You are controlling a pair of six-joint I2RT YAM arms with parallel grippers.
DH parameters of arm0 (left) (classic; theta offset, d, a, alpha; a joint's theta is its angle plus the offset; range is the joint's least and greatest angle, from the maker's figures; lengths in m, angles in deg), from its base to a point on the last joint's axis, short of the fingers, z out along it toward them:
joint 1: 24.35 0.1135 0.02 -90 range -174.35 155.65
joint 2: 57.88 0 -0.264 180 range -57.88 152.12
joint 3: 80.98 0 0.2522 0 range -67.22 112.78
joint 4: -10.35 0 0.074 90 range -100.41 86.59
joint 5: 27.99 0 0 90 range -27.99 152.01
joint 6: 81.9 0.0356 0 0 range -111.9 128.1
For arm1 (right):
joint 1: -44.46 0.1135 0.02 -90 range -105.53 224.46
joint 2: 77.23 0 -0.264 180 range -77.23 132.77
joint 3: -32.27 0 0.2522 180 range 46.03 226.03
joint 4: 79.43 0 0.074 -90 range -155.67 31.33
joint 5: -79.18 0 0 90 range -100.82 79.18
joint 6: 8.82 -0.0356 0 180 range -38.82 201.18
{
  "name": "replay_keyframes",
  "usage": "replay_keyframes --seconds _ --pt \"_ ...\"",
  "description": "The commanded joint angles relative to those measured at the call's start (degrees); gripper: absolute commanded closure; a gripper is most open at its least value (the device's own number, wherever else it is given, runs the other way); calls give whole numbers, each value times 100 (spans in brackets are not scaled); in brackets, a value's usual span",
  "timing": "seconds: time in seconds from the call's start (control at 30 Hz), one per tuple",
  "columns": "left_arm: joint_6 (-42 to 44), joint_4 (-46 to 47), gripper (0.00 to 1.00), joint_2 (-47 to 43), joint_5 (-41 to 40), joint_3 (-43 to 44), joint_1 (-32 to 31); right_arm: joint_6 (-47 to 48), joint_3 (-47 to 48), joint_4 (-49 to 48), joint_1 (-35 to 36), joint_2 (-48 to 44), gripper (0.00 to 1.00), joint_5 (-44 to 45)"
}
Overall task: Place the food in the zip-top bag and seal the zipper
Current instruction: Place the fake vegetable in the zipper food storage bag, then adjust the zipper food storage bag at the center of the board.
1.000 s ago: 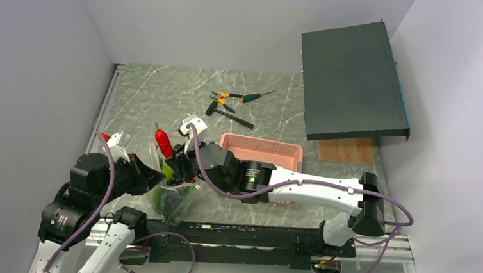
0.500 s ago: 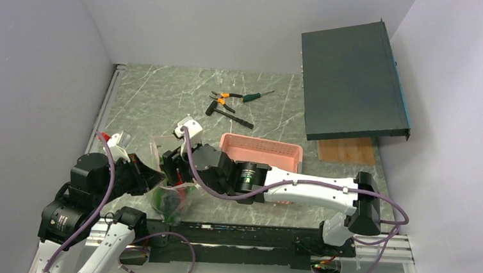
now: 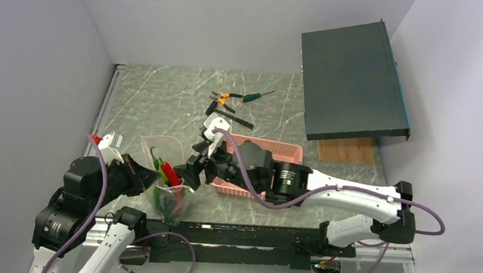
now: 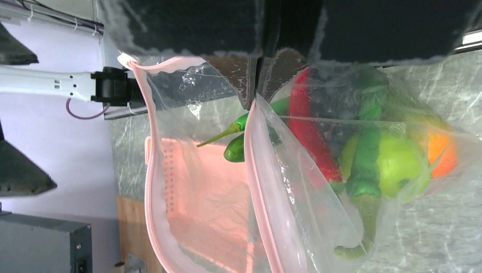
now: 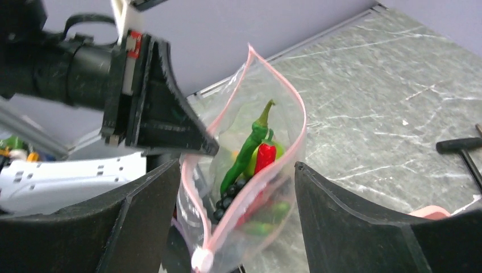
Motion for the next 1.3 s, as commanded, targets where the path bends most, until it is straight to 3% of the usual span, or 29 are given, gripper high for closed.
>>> replay_keyframes --seconds 0.0,0.27,0.6,0.73,1.13,1.27 --pt "-222 73 100 -193 -467 363 -22 699 -753 -354 26 -433 25 -810" --pt "-322 -20 100 -286 -742 561 -28 909 -2599 -2578 50 -1429 26 -1663" --pt "-576 -10 100 -390 -885 741 -28 1093 -2704 -3258 272 -1009 35 -709" --pt "-608 -105 100 -387 -898 823 -26 1099 -2477 -3181 276 -834 50 -658" --pt "-665 -168 100 -456 -840 761 -23 1269 -2179 -3104 271 -508 79 -373" --pt "-656 -223 100 -490 -886 761 -24 1625 -1978 -3099 263 -371 100 -434"
